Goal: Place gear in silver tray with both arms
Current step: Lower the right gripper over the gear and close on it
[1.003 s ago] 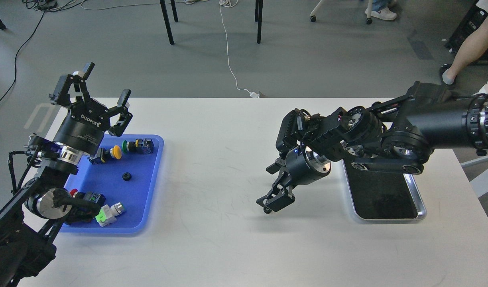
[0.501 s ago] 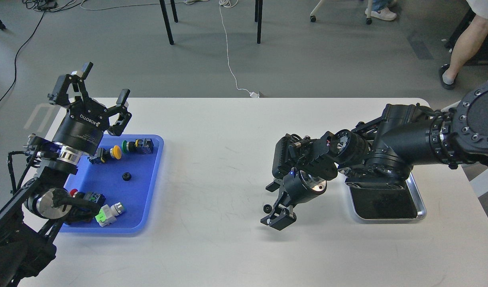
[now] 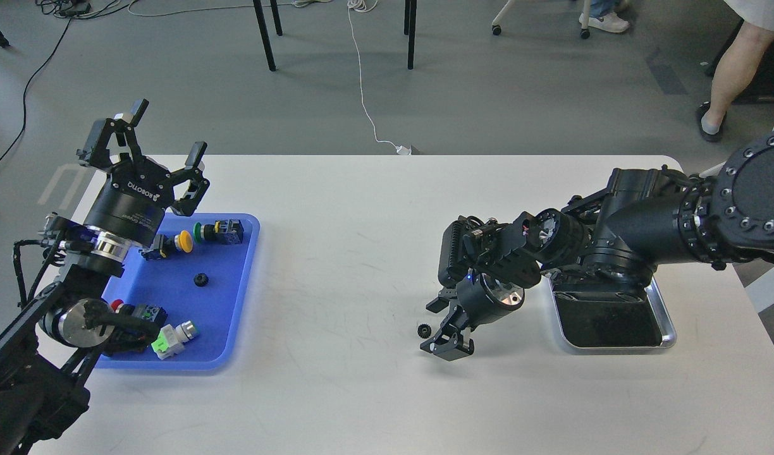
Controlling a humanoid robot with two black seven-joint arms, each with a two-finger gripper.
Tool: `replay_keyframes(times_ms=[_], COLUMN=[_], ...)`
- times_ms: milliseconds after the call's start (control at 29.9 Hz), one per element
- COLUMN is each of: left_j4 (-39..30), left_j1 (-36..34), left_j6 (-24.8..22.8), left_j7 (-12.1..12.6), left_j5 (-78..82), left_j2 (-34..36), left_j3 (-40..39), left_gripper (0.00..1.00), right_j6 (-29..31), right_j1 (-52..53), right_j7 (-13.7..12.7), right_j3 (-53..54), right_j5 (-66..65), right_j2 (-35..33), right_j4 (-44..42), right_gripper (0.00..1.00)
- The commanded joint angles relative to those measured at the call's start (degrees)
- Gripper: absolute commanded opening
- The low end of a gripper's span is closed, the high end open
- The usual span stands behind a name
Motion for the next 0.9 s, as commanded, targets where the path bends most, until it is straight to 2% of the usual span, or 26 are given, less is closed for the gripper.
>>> replay_keyframes(times_ms=[0,67,167,869], left_j4=[0.0,0.0,0.0,-0.3], left_j1=[0.0,0.0,0.0,0.0], left_j6=[0.0,0.0,0.0,0.0], left_j7=[0.0,0.0,0.0,0.0], left_j5=[0.0,0.0,0.0,0.0], left_j2=[0.0,0.0,0.0,0.0], left_j3=[-0.1,-0.1,-0.1,-0.1], left_gripper=[0.98,0.98,0.98,0.98], right_j6=[-0.3,-0.4,-0.4,-0.4], right_j1=[0.0,0.0,0.0,-0.5], right_j7=[0.0,0.0,0.0,0.0], right_j3=[0.0,0.0,0.0,-0.5], right_j5=[0.1,0.1,0.1,0.2], right_j2=[0.3,0.3,0.4,1.9], right_j4=[0.0,0.0,0.0,-1.4], right_gripper=[0.59,0.59,0.53,0.52])
